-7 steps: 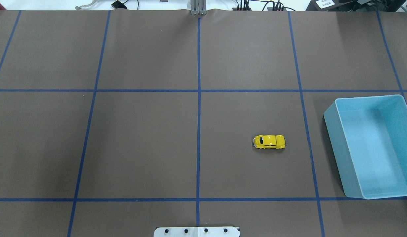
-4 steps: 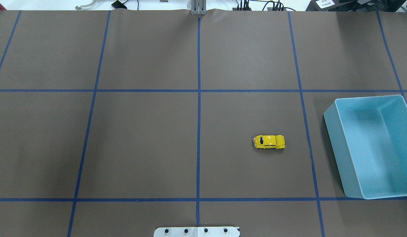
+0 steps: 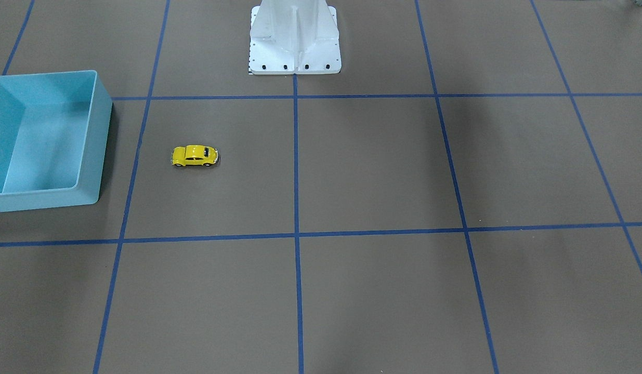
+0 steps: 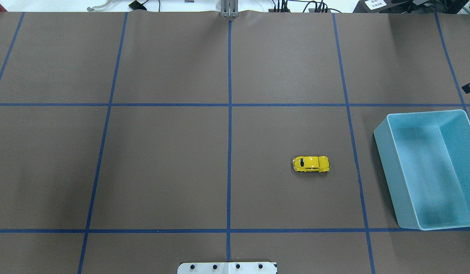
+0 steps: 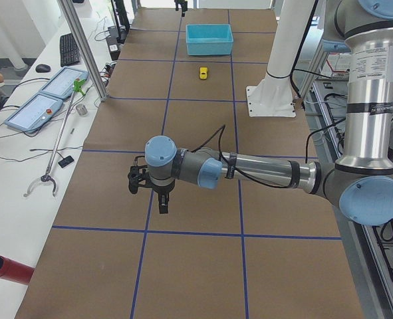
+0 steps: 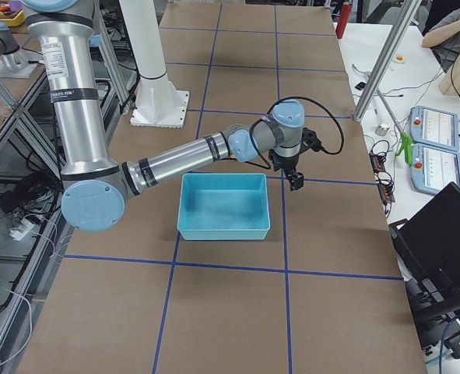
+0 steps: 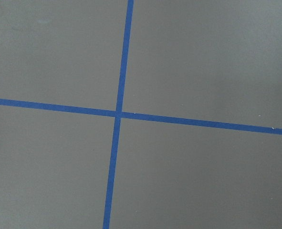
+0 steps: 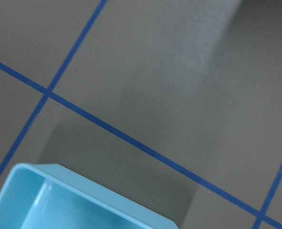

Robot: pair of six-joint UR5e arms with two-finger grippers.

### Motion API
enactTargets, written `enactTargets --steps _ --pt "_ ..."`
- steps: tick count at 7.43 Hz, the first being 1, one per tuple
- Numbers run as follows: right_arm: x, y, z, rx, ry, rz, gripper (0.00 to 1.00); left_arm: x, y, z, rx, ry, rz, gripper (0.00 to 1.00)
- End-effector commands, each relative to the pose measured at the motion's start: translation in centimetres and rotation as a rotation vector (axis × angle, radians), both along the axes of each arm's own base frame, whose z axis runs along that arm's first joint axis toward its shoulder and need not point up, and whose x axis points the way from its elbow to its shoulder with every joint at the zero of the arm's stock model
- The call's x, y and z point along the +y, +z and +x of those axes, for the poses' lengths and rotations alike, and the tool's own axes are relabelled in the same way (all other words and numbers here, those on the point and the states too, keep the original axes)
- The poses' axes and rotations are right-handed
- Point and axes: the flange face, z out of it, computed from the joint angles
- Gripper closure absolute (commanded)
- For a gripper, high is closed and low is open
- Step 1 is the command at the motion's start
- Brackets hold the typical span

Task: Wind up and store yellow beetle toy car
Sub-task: 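Move the right gripper over the stopped yellow car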

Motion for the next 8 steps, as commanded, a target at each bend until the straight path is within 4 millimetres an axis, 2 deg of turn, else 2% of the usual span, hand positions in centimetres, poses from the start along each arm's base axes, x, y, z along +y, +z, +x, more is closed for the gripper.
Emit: enactTargets --steps 1,2,4,5,6,7,8 --pt "-0.1 -2.5 -5.3 0.011 -0.078 0.058 0.0 0.1 -0.3 0.0 0.001 0.002 0.008 0.01" --pt "-0.5 -4.2 -7.3 0.019 -0.101 0.097 0.0 0.0 -0.3 0.0 -0.002 0.001 0.009 0.01" --pt "0.1 -6.3 -10.5 0.003 -0.154 0.133 0.0 0.0 -0.7 0.0 -0.002 0.001 0.015 0.01" --pt "0.5 -8.4 -12.7 0.024 -0.169 0.18 0.0 -0.1 -0.7 0.1 -0.001 0.003 0.016 0.01" --pt "1.3 -9.3 -13.8 0.043 -0.18 0.226 0.0 0.0 -0.7 0.0 0.001 0.002 0.013 0.01" --pt "3.0 -10.3 -15.8 0.048 -0.208 0.261 0.0 0.0 -0.6 0.0 -0.003 0.001 0.012 0.01" --pt "5.3 -11.1 -19.8 0.048 -0.275 0.261 0.0 0.0 -0.6 0.0 -0.002 0.001 0.012 0.01"
